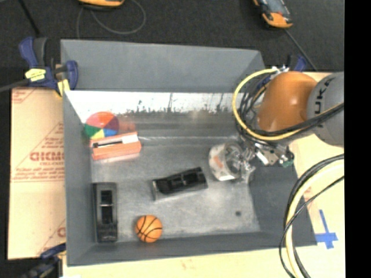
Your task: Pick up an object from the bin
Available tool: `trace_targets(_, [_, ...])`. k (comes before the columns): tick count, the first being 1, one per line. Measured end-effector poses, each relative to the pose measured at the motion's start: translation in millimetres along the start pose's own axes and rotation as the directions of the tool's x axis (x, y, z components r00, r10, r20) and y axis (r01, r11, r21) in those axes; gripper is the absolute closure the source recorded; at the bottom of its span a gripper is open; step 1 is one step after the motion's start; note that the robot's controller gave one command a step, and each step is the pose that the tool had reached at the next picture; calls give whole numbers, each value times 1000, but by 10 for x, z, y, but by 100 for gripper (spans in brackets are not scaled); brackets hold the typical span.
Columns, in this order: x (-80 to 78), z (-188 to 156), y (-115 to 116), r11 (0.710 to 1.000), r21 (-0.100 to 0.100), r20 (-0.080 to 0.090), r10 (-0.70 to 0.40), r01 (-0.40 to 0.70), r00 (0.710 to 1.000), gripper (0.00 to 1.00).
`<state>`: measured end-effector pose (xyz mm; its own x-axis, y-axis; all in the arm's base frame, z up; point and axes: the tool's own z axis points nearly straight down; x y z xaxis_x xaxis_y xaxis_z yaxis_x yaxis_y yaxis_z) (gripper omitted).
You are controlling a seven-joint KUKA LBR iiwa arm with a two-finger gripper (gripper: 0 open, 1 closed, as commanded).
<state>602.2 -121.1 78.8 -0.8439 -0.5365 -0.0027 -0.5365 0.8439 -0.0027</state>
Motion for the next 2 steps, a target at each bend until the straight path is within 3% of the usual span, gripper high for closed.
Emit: trace_targets(2, [11, -434, 8, 1000, -5, -5, 2, -2, 1000, 100])
